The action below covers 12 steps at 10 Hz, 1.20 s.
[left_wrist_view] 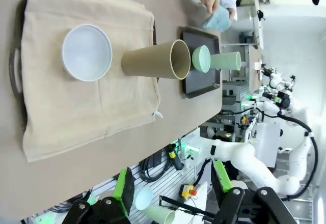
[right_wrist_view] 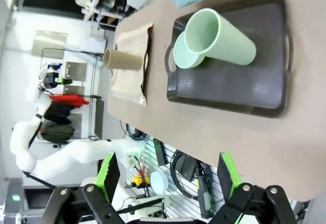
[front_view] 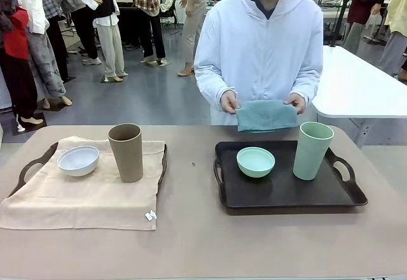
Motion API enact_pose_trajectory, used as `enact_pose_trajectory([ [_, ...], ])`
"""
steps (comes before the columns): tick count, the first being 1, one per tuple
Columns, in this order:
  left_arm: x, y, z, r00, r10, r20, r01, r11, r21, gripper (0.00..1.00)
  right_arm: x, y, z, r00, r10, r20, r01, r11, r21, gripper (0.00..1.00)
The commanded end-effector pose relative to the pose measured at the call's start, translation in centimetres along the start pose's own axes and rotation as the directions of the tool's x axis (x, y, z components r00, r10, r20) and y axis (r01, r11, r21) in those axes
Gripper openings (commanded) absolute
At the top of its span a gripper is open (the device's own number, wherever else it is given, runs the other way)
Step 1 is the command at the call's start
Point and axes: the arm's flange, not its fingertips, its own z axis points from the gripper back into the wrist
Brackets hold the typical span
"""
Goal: Set up a tray with a mat and arrange the tableware.
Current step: Pick up the Picnic Bowl and Reusable plastic cup from the Handle tray in front of the human's position and hold them in the air.
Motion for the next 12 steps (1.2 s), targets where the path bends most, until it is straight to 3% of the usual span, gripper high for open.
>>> enact_pose_trajectory([
  [1,0.0,-1.1,-2.1,0.999,-0.032,0.005,0.032,0.999,0.009,0.81,-1.0,-0.1,-0.4,1.000,0.005,0.022,-0.006,0.999,0.048,1.00],
  [2,0.0,0.0,0.0,1.000,0.000,0.000,0.000,1.000,0.000,0.81,0.0,0.0,0.0,1.000,0.000,0.000,0.000,1.000,0.000,1.00],
  [12,0.0,0.0,0.0,1.000,0.000,0.000,0.000,1.000,0.000,0.81,0.0,0.0,0.0,1.000,0.000,0.000,0.000,1.000,0.000,1.00],
])
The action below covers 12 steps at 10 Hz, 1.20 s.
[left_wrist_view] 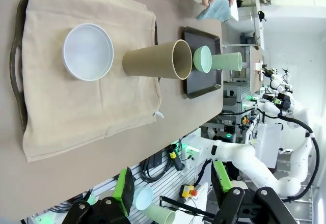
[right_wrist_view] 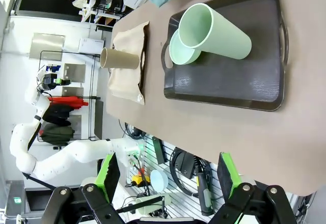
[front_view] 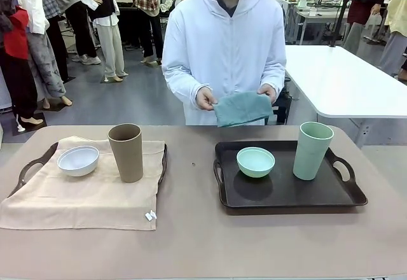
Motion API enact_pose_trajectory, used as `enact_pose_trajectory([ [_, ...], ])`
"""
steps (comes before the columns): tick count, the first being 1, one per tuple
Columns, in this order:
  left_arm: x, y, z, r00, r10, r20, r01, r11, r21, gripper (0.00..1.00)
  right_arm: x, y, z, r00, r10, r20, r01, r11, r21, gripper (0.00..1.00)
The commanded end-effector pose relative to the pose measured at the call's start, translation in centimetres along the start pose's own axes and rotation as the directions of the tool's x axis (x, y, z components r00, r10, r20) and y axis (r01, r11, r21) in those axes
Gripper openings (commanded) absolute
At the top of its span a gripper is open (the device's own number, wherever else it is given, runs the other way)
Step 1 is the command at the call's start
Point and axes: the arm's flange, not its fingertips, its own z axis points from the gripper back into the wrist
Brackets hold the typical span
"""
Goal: Set up a tray with a mat and arrange the tableware.
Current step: Pick up the Picnic Bowl and Reusable plastic cup from the Handle tray in front of the human's position and hold them in the air.
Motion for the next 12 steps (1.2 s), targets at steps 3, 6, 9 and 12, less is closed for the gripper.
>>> enact_pose_trajectory([
  [3,0.0,-0.1,0.2,1.000,-0.004,0.001,0.004,1.000,-0.005,0.81,0.3,0.0,0.2,1.000,0.012,0.011,-0.012,1.000,0.016,1.00],
  [6,0.0,-0.1,0.2,1.000,-0.004,0.001,0.004,1.000,-0.005,0.81,0.3,0.0,0.2,1.000,0.012,0.011,-0.012,1.000,0.016,1.00],
  [9,0.2,-3.3,-1.0,0.997,-0.069,-0.028,0.071,0.996,0.054,0.81,1.8,0.7,0.6,0.988,0.152,0.016,-0.152,0.988,0.001,1.00],
  [12,-0.3,-11.6,-5.2,0.988,-0.138,-0.071,0.150,0.965,0.214,0.81,6.4,1.2,-0.6,0.899,0.438,-0.021,-0.439,0.896,-0.073,1.00],
])
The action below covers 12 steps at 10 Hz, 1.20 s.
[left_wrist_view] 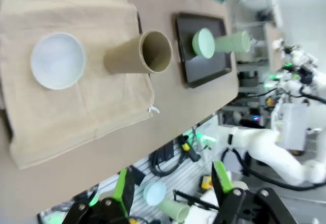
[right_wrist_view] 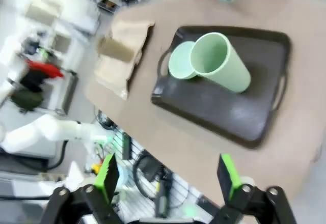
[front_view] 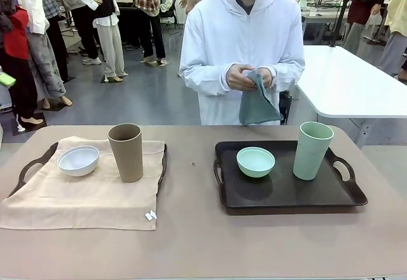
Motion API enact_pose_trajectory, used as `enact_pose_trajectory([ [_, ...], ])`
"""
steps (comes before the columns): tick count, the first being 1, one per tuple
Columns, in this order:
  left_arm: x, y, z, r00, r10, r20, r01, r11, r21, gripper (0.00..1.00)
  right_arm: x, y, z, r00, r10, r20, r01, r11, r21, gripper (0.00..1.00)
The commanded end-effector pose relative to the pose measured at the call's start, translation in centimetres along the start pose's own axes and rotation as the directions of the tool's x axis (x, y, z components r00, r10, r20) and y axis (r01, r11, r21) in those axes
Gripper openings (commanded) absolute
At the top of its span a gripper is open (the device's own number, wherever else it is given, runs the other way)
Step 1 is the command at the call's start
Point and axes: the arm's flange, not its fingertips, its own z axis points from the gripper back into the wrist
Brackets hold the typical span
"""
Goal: Set up a tray with a mat and arrange the tableware.
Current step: Pick up the Picnic Bowl and Reusable plastic cup from the Handle tray in front of the human's position and hold them in the air.
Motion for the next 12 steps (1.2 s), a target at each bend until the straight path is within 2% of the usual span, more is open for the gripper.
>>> enact_pose_trajectory([
  [1,0.9,-3.5,-2.0,1.000,0.000,-0.002,0.000,0.993,0.122,0.81,2.6,-2.5,-1.5,0.982,0.187,-0.016,-0.187,0.978,-0.092,1.00],
  [3,1.7,-7.7,-5.8,1.000,-0.005,-0.019,0.010,0.975,0.222,0.81,4.5,-3.5,-3.5,0.928,0.350,-0.125,-0.368,0.915,-0.168,1.00],
  [5,2.2,-12.7,-10.0,0.999,-0.018,-0.044,0.031,0.949,0.315,0.81,5.7,-3.9,-5.4,0.882,0.430,-0.194,-0.467,0.852,-0.237,1.00],
  [9,4.1,-20.5,-17.5,0.997,0.014,-0.078,0.026,0.870,0.492,0.81,5.1,-5.4,-8.4,0.864,0.434,-0.256,-0.491,0.839,-0.235,1.00],
  [10,4.9,-21.7,-19.7,0.997,0.010,-0.071,0.027,0.864,0.504,0.81,4.7,-5.6,-8.6,0.863,0.436,-0.254,-0.491,0.841,-0.228,1.00],
  [11,5.3,-22.0,-20.7,0.998,-0.022,-0.064,0.049,0.882,0.468,0.81,4.5,-5.7,-8.5,0.880,0.423,-0.214,-0.462,0.867,-0.187,1.00],
  [12,2.9,-20.9,-18.6,0.996,-0.007,-0.086,0.046,0.883,0.466,0.81,5.1,-5.1,-8.3,0.874,0.419,-0.245,-0.472,0.853,-0.223,1.00],
])
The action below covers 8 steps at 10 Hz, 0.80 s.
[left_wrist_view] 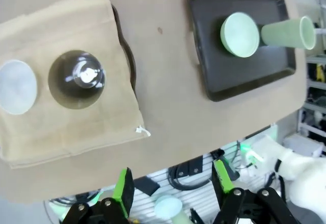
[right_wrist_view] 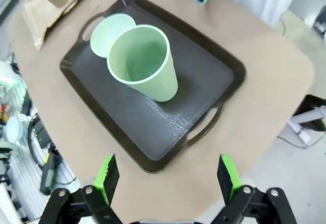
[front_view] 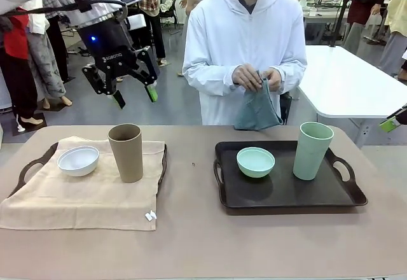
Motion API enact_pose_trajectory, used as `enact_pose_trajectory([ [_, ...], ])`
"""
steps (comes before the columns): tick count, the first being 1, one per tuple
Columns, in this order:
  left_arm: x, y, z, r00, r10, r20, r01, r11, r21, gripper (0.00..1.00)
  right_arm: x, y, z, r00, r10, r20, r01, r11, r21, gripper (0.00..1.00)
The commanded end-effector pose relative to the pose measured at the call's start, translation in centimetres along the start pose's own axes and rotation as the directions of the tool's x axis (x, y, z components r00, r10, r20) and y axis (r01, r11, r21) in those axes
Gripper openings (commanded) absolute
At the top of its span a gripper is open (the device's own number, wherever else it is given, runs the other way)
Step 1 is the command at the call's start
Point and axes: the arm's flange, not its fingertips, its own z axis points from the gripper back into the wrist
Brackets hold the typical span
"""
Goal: Set up a tray with a mat and arrange the tableware.
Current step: Pick up the Picnic Bowl and Reusable plastic cup from the Handle tray in front of the human's position and hold them in the air.
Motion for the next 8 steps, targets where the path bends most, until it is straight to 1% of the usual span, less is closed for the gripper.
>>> enact_pose_trajectory([
  [1,-1.6,1.6,1.5,1.000,0.010,0.001,-0.010,1.000,0.003,0.81,0.5,0.1,0.3,1.000,0.012,-0.001,-0.012,1.000,-0.010,1.00],
  [5,-1.6,1.6,1.5,1.000,0.010,0.001,-0.010,1.000,0.003,0.81,0.5,0.1,0.3,1.000,0.012,-0.001,-0.012,1.000,-0.010,1.00],
  [6,-1.0,1.5,1.8,1.000,0.020,0.004,-0.020,1.000,-0.006,0.81,0.3,0.0,0.4,1.000,0.005,0.004,-0.005,1.000,-0.007,1.00],
  [7,0.8,-0.5,1.0,1.000,-0.028,0.012,0.028,0.999,0.035,0.81,0.5,-2.3,-0.8,0.977,0.175,0.125,-0.178,0.984,0.021,1.00],
  [8,2.6,-3.1,-0.7,0.997,-0.078,-0.022,0.079,0.995,0.064,0.81,0.2,-4.3,-1.8,0.940,0.278,0.197,-0.285,0.958,0.008,1.00],
])
